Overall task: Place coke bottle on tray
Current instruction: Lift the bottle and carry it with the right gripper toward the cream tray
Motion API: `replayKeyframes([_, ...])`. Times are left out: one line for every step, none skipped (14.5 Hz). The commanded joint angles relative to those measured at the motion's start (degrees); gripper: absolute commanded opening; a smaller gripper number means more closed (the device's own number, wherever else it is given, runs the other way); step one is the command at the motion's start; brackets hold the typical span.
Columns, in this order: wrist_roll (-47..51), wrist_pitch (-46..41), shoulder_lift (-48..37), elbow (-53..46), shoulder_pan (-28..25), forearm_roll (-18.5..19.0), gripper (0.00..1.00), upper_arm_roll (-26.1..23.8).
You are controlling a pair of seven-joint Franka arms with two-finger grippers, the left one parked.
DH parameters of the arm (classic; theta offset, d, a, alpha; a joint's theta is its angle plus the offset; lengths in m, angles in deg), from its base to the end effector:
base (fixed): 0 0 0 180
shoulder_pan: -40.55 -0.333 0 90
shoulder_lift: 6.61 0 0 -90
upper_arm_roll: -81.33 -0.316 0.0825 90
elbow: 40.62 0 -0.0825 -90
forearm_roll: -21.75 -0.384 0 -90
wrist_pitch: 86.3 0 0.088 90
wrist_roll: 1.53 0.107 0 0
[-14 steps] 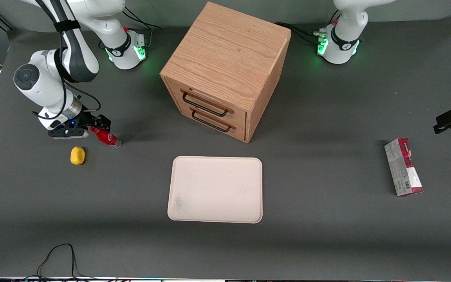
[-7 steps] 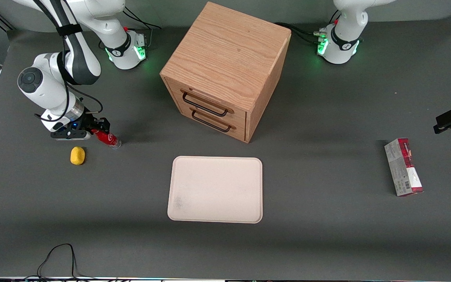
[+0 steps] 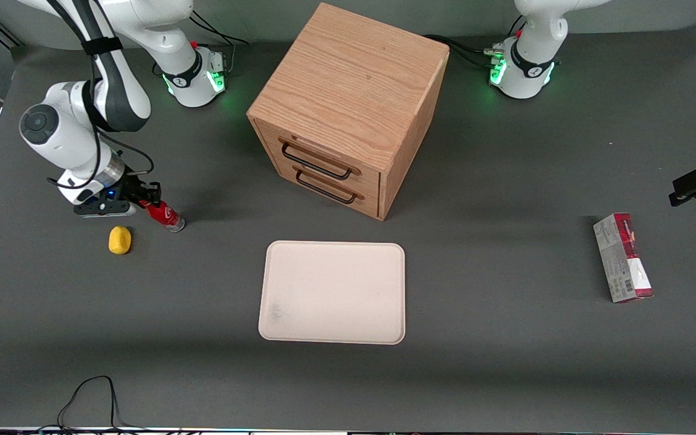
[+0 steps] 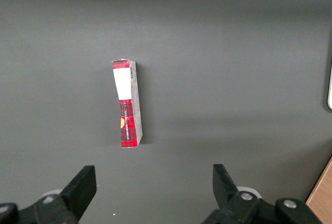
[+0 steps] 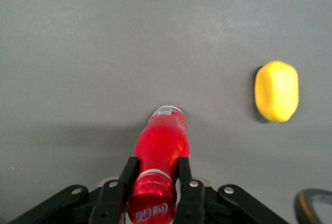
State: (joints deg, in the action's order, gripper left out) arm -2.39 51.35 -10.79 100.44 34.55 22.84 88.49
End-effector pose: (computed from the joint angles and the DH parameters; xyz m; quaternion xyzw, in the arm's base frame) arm 0.4713 -0.0094 0.3242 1.0000 0.0045 0.0064 0.0020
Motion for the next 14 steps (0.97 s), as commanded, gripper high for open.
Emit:
replayKeyframes([-0.90,-12.97,1.27,-12.86,-0.15,0.13,0.00,0.14])
replayKeyframes([-0.81,-19.03,2.85,-18.57,-0.33,0.13,0.00,-0.21])
replayKeyframes([-0.72,-24.57,4.69,-24.54,-1.02,0.13,0.00,-0.48])
replayKeyframes([-0.72,-29.06,6.62,-30.69,-1.29,0.13,0.00,-0.48])
replayKeyframes([-0.80,-32.59,8.82,-36.32,-1.29,0.05,0.00,-0.56])
replayKeyframes([-0.89,-35.67,11.27,-41.86,-1.29,0.04,0.00,-1.26])
replayKeyframes([-0.89,-38.05,13.04,-47.22,-1.12,-0.04,0.00,-2.49])
replayKeyframes([-0.81,-40.86,15.15,-52.67,-1.03,-0.04,0.00,-3.63])
replayKeyframes([-0.72,-43.23,17.34,-57.77,-0.94,-0.04,0.00,-4.86])
replayKeyframes([-0.72,-45.00,19.28,-62.79,-0.94,-0.04,0.00,-6.26])
replayKeyframes([-0.63,-46.58,21.47,-66.92,-0.94,0.13,0.00,-7.41])
replayKeyframes([-0.63,-47.90,23.93,-70.97,-0.94,0.13,0.00,-9.07])
replayKeyframes([-0.54,-48.18,26.48,-75.19,-0.94,0.22,0.00,-11.01])
replayKeyframes([-0.45,-48.09,29.03,-78.53,-0.94,0.31,0.00,-12.94])
